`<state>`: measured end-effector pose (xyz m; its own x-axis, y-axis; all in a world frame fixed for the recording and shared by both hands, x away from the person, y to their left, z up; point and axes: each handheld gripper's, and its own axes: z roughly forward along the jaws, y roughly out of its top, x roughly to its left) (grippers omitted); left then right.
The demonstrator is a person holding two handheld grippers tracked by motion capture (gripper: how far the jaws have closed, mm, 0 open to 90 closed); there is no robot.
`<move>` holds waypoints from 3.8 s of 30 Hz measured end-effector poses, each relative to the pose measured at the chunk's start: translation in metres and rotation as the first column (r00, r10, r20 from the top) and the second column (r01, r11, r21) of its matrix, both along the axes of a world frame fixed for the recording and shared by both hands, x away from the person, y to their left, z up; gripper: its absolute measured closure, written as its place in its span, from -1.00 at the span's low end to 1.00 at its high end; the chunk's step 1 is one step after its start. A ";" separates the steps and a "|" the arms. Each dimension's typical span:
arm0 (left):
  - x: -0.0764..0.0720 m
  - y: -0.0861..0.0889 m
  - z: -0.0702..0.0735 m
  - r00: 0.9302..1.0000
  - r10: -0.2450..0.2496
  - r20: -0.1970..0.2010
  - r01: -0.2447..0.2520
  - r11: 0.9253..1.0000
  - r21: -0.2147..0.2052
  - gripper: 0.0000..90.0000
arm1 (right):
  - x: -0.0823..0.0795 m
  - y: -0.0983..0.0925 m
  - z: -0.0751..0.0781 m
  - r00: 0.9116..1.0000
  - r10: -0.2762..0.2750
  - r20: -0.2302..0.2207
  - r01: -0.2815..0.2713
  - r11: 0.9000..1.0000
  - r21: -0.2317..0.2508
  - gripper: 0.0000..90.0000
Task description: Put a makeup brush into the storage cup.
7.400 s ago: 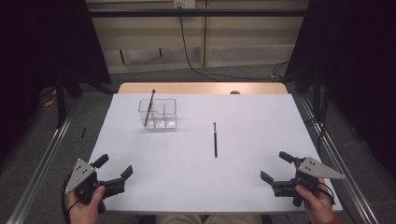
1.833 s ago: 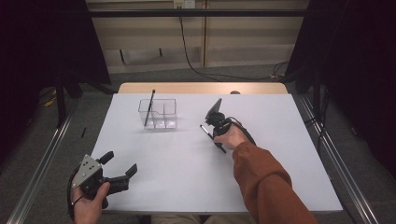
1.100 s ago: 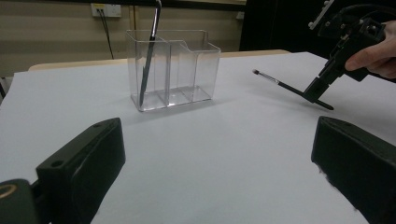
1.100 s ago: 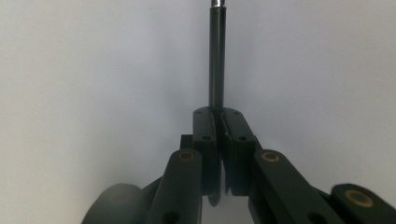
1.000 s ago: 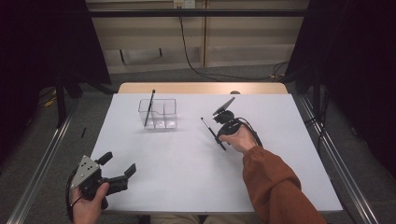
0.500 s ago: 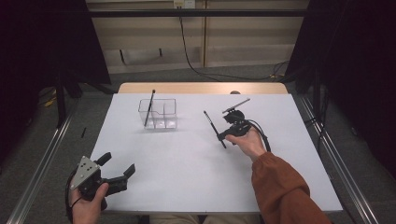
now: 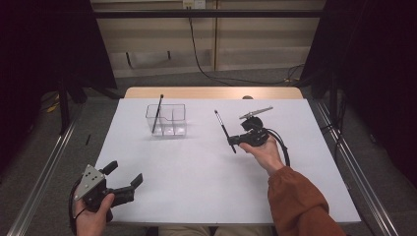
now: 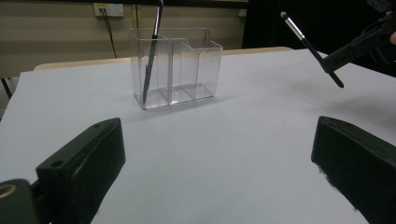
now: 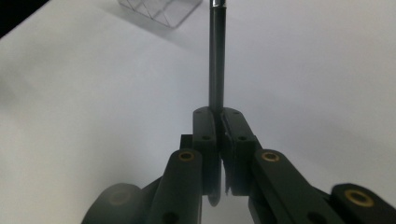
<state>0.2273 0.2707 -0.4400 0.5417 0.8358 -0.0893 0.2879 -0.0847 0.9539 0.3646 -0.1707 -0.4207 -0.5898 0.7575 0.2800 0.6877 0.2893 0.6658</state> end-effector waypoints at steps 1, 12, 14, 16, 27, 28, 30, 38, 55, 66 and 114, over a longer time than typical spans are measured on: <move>0.000 0.000 0.000 1.000 0.004 -0.002 -0.004 1.000 -0.006 -0.94 | -0.002 0.000 0.000 1.000 0.001 0.014 -0.001 1.000 0.010 0.88; 0.000 0.001 0.000 1.000 0.010 0.002 -0.010 1.000 -0.001 -0.94 | -0.013 -0.005 0.002 0.992 -0.007 0.128 -0.007 0.994 0.107 0.88; -0.001 0.002 0.000 1.000 0.010 0.002 -0.010 1.000 -0.004 -0.94 | -0.014 -0.006 0.002 0.990 -0.007 0.138 -0.009 0.994 0.112 0.88; -0.001 0.002 0.000 1.000 0.010 0.004 -0.010 1.000 0.002 -0.94 | -0.016 -0.007 0.002 0.988 -0.011 0.157 -0.009 0.992 0.125 0.88; -0.002 0.003 0.000 1.000 0.016 0.004 -0.016 1.000 0.001 -0.94 | -0.024 -0.014 -0.003 0.977 -0.031 0.209 -0.006 0.985 0.171 0.88; -0.001 0.004 0.000 1.000 0.018 0.007 -0.018 1.000 0.002 -0.94 | -0.025 -0.014 -0.003 0.976 -0.029 0.214 -0.009 0.985 0.175 0.88; -0.001 0.004 0.001 1.000 0.021 0.007 -0.021 1.000 -0.001 -0.94 | -0.027 -0.015 -0.002 0.971 -0.031 0.236 -0.011 0.984 0.178 0.88; -0.003 0.002 0.002 1.000 0.009 0.015 -0.009 1.000 0.002 -0.94 | -0.031 -0.018 -0.006 0.969 -0.022 0.246 -0.030 0.978 0.206 0.88; -0.002 -0.009 0.009 0.998 -0.038 0.043 0.037 0.999 0.016 -0.95 | -0.045 -0.001 0.002 0.957 0.040 0.287 -0.117 0.960 0.256 0.88; 0.006 -0.025 0.015 0.997 -0.055 0.049 0.056 0.998 -0.019 -0.95 | -0.051 0.017 0.003 0.951 0.096 0.293 -0.176 0.950 0.258 0.88; 0.049 -0.119 0.051 0.959 -0.265 0.104 0.271 0.961 -0.057 -0.81 | -0.066 0.053 0.001 0.922 0.223 0.315 -0.315 0.907 0.280 0.88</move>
<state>0.2763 0.1513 -0.3886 0.7537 0.6523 -0.0801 0.1724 -0.0787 0.9819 0.2988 -0.1173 -0.4193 -0.8451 0.4553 0.2803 0.3945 0.1771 0.9017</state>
